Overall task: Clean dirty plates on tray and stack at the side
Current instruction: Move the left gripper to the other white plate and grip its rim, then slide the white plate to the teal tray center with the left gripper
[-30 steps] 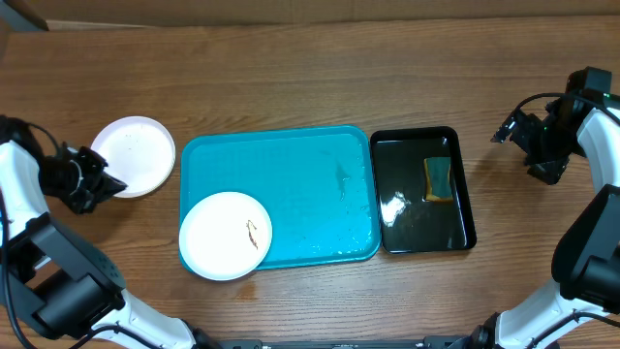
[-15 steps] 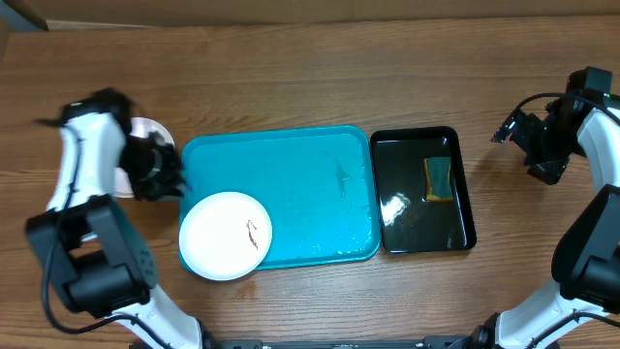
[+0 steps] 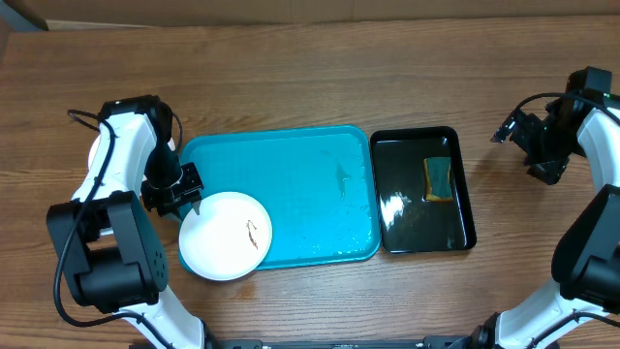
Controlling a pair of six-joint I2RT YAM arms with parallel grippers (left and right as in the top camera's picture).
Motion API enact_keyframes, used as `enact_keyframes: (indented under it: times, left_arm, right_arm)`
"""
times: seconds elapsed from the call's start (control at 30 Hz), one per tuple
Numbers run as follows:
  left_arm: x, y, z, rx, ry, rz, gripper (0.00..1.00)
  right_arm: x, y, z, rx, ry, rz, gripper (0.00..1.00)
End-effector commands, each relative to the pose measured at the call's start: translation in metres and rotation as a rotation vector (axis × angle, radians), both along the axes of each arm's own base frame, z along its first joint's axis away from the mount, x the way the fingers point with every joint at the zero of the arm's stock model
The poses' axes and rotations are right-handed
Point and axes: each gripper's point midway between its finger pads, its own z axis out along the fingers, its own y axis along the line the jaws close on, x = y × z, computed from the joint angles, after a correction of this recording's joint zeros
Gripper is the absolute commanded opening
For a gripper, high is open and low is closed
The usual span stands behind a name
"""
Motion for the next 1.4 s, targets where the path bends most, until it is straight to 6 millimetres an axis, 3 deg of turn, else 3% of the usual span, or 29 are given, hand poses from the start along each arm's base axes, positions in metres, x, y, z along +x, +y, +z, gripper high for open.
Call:
enact_keyframes:
  times: [0.0,0.33,0.6,0.7,0.97,1.13,1.23,1.37]
  left_arm:
    - [-0.008,0.010,0.004,0.086,0.011,0.073,0.30]
    - [-0.042,0.020,-0.015,0.202,0.076,0.136,0.28]
    - [-0.051,0.016,-0.012,0.184,0.091,0.136,0.29]
    - [-0.057,0.013,-0.014,0.171,0.110,0.139,0.33]
    - [-0.070,0.007,-0.038,0.151,0.119,0.147,0.36]
    - [-0.065,-0.001,-0.046,0.106,0.087,0.158,0.32]
    - [-0.053,-0.016,-0.049,-0.003,0.037,0.140,0.27]
    - [-0.035,-0.028,-0.053,-0.090,-0.043,0.117,0.28]
  right_arm:
    - [0.009,-0.002,0.016,-0.017,-0.050,0.003,1.00]
    - [0.009,-0.002,0.016,-0.017,-0.050,0.003,1.00]
    - [0.009,-0.002,0.016,-0.017,-0.050,0.003,1.00]
    - [0.009,-0.002,0.016,-0.017,-0.050,0.004,1.00]
    - [0.009,-0.002,0.016,-0.017,-0.050,0.004,1.00]
    - [0.009,-0.002,0.016,-0.017,-0.050,0.003,1.00]
    - [0.009,-0.002,0.016,-0.017,-0.050,0.003,1.00]
    - [0.009,-0.002,0.016,-0.017,-0.050,0.004,1.00]
